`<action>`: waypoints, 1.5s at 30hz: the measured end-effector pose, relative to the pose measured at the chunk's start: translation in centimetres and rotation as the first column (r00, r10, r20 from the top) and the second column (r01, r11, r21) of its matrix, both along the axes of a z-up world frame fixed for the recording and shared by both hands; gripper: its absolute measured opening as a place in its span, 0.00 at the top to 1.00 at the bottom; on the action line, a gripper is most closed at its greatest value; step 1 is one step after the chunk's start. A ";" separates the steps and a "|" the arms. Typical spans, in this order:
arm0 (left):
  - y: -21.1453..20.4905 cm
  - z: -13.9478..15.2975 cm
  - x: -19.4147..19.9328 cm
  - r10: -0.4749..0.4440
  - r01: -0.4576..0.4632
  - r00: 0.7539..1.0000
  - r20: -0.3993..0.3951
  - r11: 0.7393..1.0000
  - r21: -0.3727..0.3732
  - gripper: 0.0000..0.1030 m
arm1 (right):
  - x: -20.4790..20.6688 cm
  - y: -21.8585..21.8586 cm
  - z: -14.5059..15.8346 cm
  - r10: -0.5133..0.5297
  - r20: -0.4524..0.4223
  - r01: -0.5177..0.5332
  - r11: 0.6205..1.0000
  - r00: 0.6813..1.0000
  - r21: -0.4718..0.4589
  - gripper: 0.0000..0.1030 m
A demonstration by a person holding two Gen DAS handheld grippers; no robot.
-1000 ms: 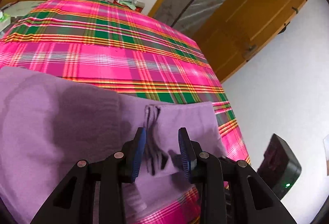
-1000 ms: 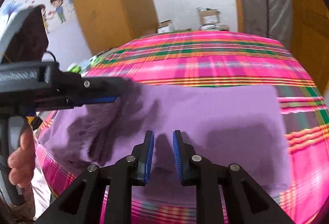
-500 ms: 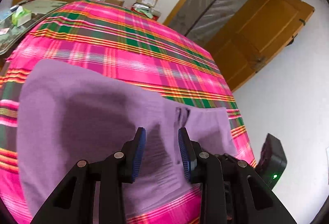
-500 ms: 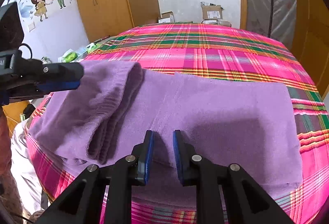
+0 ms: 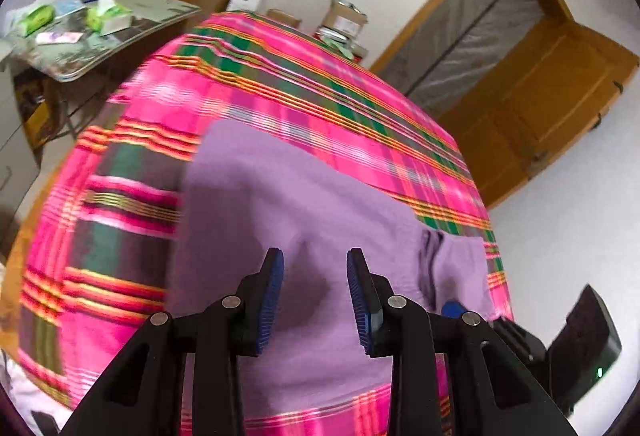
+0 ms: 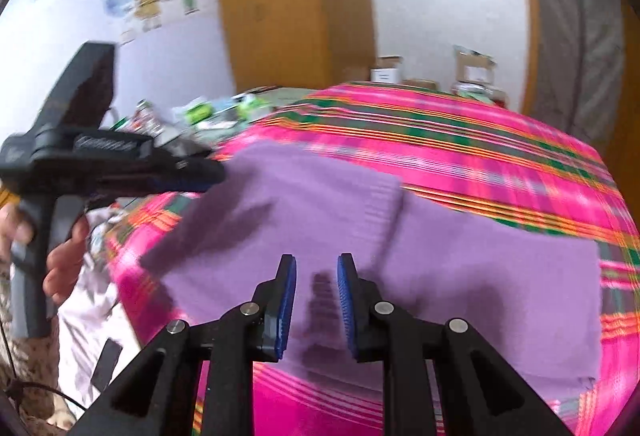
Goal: Fold clothes
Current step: 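Grasp the purple garment edge with the left tool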
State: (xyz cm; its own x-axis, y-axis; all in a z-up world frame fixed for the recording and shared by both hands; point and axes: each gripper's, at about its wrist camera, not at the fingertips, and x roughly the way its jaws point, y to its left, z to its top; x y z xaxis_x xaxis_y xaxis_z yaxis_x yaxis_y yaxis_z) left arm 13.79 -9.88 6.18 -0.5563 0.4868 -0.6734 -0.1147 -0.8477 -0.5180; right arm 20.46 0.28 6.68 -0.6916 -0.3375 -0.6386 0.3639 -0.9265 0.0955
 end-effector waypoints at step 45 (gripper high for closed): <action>-4.4 -6.0 -9.8 -0.059 0.031 0.974 0.218 0.991 0.128 0.68 | -0.2 -13.2 -4.1 0.239 0.010 -0.239 0.964 0.971 0.121 0.86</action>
